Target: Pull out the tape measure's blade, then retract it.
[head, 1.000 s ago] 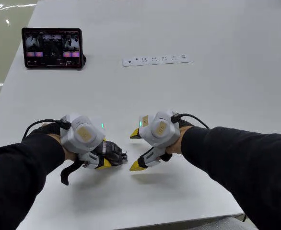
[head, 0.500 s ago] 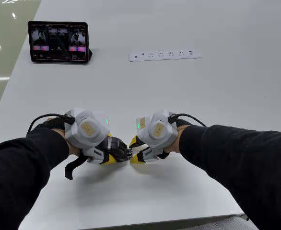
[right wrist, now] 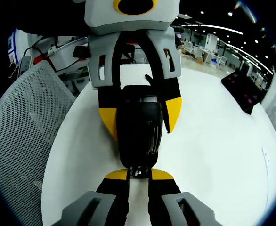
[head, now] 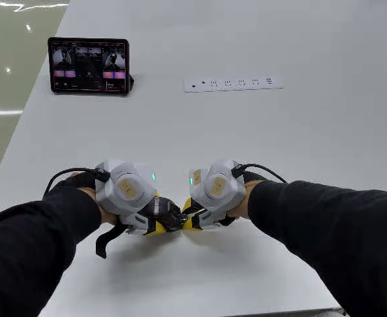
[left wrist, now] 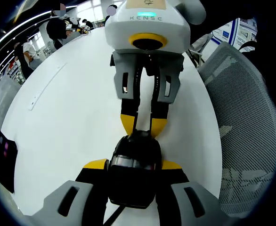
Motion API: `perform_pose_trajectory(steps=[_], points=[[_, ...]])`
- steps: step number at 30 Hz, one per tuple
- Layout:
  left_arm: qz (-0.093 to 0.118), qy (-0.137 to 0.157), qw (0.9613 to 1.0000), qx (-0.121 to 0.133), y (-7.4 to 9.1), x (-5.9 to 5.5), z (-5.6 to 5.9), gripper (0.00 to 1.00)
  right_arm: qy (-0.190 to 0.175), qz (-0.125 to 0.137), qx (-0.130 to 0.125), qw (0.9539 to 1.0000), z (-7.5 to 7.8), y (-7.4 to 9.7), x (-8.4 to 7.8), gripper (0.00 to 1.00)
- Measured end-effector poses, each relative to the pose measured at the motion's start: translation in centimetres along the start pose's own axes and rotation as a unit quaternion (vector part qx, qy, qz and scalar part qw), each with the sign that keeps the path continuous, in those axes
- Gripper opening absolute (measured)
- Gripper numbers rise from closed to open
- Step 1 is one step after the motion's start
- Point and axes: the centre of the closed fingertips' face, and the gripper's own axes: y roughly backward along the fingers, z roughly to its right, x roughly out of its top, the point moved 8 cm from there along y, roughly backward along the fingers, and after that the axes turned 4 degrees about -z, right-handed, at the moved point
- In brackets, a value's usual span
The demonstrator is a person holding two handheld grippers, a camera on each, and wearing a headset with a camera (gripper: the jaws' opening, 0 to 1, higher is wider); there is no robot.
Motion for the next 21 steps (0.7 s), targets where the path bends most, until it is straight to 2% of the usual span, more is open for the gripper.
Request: perform_pose_trajectory(steps=[11, 21], points=[[-0.016, -0.013, 0.9998, -0.007, 0.0, 0.1, 0.0, 0.34, -0.011, 0.007, -0.001, 0.9999, 0.0, 0.1, -0.3, 0.10], [-0.015, -0.012, 0.9998, -0.004, 0.0, 0.1, 0.0, 0.33, -0.015, 0.003, -0.001, 0.9999, 0.1, 0.5, -1.0, 0.10]])
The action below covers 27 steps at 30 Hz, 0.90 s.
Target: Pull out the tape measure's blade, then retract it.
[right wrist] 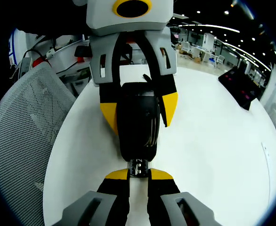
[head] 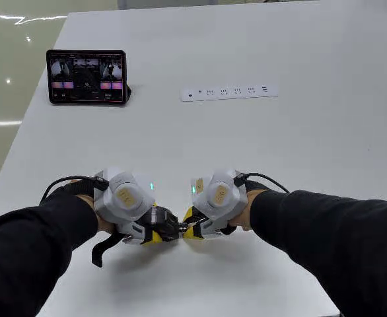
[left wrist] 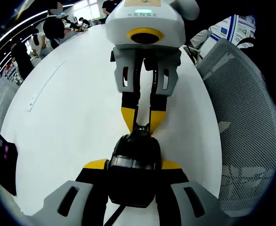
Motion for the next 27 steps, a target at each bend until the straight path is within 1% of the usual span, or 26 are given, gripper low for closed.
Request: perform_pose_trajectory(steps=[11, 18, 27], points=[[0.001, 0.000, 1.0000, 0.000, 0.0, 0.0, 0.0, 0.33, -0.006, -0.007, -0.004, 1.0000, 0.0, 0.3, -0.5, 0.10], [0.004, 0.002, 1.0000, 0.002, 0.0, 0.0, 0.1, 0.33, -0.012, -0.011, -0.006, 0.9999, -0.1, 0.9, -1.1, 0.10], [0.006, 0.005, 1.0000, 0.003, 0.0, -0.1, 0.1, 0.34, -0.016, -0.019, -0.009, 0.9996, -0.1, 1.2, -1.8, 0.10]])
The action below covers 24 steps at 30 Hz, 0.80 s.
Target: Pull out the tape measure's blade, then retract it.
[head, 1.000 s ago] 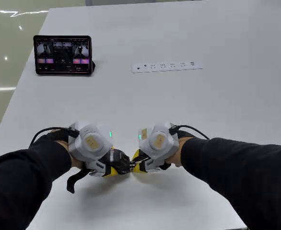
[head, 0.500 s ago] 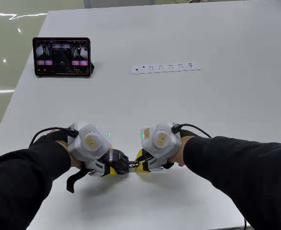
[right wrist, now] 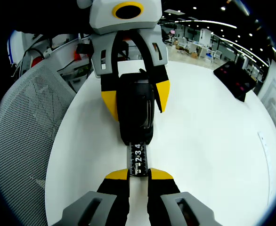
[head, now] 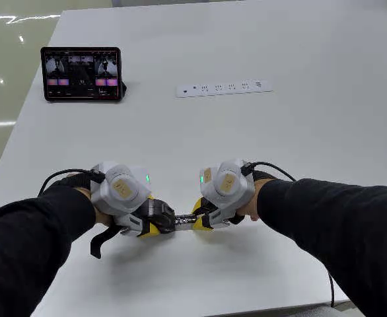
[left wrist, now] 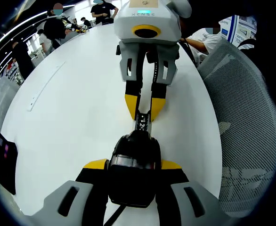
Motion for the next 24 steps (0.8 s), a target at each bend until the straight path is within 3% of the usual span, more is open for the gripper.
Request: perform_pose_trajectory(steps=[24], points=[[0.000, 0.002, 1.0000, 0.000, 0.0, 0.0, 0.0, 0.34, -0.006, -0.011, -0.002, 0.9999, -0.1, 1.0, -1.2, 0.10]])
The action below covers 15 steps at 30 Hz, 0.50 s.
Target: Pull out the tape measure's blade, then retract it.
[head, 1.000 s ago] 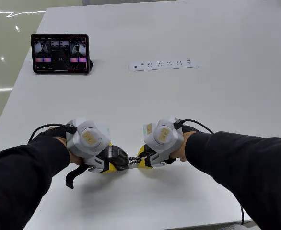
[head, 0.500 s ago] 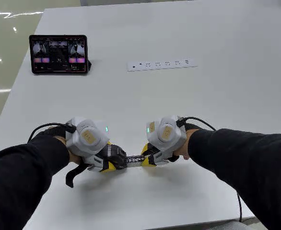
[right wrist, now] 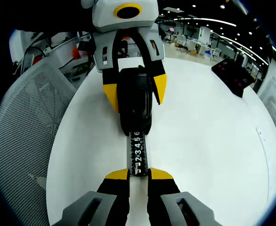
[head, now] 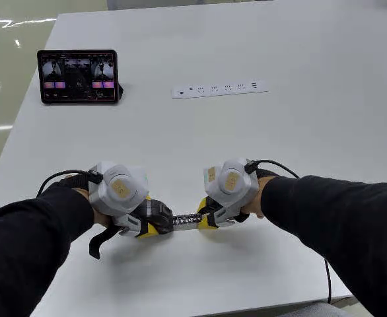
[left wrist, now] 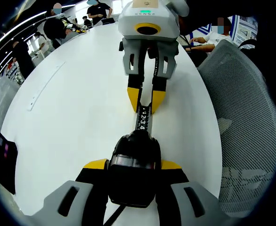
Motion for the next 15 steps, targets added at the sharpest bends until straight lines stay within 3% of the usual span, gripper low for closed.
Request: perform_pose_trajectory(steps=[15], points=[[-0.001, 0.000, 1.0000, 0.002, 0.01, 0.07, 0.09, 0.34, -0.005, -0.002, 0.001, 1.0000, -0.10, 0.54, -0.69, 0.10]])
